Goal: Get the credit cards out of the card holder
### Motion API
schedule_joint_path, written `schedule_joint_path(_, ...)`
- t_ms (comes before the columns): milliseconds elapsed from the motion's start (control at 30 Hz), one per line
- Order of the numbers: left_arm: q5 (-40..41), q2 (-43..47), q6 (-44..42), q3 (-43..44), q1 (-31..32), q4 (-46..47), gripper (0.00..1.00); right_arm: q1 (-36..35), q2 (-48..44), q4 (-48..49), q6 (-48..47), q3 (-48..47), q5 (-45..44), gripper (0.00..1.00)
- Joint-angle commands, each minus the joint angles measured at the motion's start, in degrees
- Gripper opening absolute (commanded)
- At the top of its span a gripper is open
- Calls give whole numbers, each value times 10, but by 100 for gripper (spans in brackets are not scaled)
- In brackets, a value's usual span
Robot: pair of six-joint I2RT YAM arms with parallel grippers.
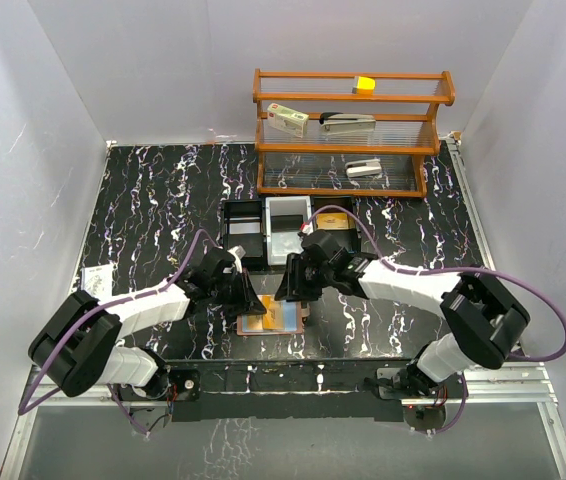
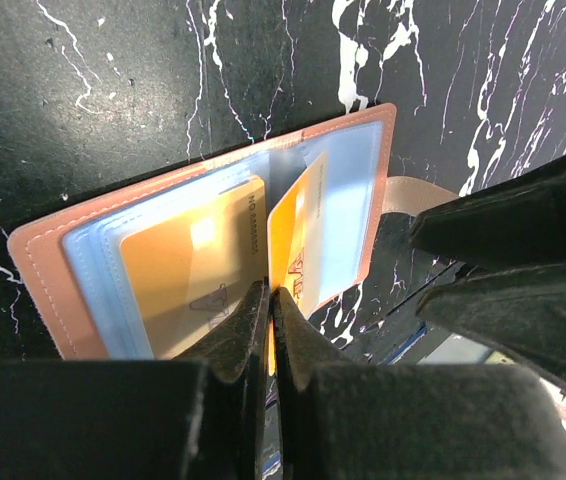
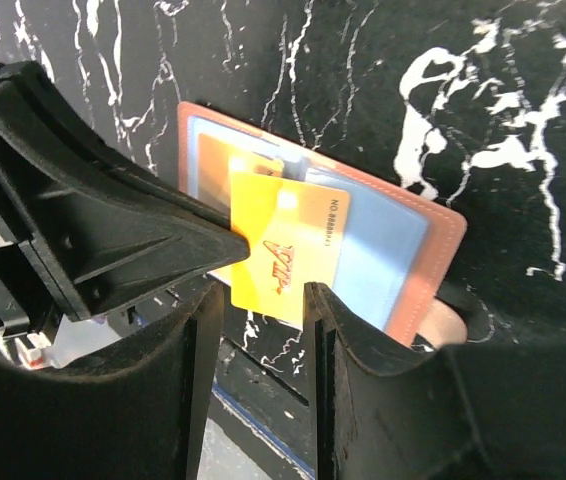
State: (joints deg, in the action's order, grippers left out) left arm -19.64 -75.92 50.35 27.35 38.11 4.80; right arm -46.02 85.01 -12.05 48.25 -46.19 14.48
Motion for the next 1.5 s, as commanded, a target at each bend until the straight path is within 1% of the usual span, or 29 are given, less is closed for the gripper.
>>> schedule_joint_path(0,-1,6,-9,16,1,-13,0,-2,16,90,19,30,50,37)
schedule_joint_path(33,-2,5,-7,16,1,-11,0,-1,28,102,18,38,52,37)
schedule_joint_path(100,-13,1,-4,16,1,-2,0,3,67,85,10,32,61,36)
schedule_joint_path(167,-26,-7,-3,16,1,6,7,3,83,77,9,38,62,35)
schedule_joint_path(233,-35,-15,5,11,1,20,11,3,82,93,14,59,55,35)
schedule_joint_path(267,-43,-19,12,7,1,32,13,3,83,99,19,65,53,35)
schedule_joint_path(333,-64,-22,27,1,1,66,19,3,88,97,19,66,53,35)
schedule_joint_path(433,-78,-43,33,-3,1,93,23,4,90,94,22,66,46,35)
schedule_joint_path(467,-77,-46,33,-1,2,89,23,3,88,92,23,67,44,35)
schedule_joint_path(633,-52,-30,23,3,1,57,11,3,79,87,27,68,30,35)
schedule_joint_path(700,-30,-11,15,7,1,25,2,4,79,85,27,66,29,35)
schedule_joint_path(733,-21,-2,11,9,1,11,0,3,79,84,27,65,30,35)
schedule_joint_path(900,3,37,-1,7,2,-21,0,4,65,85,19,58,33,36)
schedule_joint_path(967,14,50,-7,10,1,-39,0,4,52,89,18,53,42,38)
schedule_joint_path(1167,21,92,-23,12,1,-44,0,4,-5,85,21,32,43,51)
schedule_joint_path(1300,25,118,-28,12,1,-32,0,10,-56,88,32,35,15,63)
schedule_joint_path(1367,20,128,-27,10,1,-18,0,19,-80,104,40,48,5,67)
schedule_joint_path(1467,4,146,-19,5,1,16,0,36,-112,162,47,81,12,69)
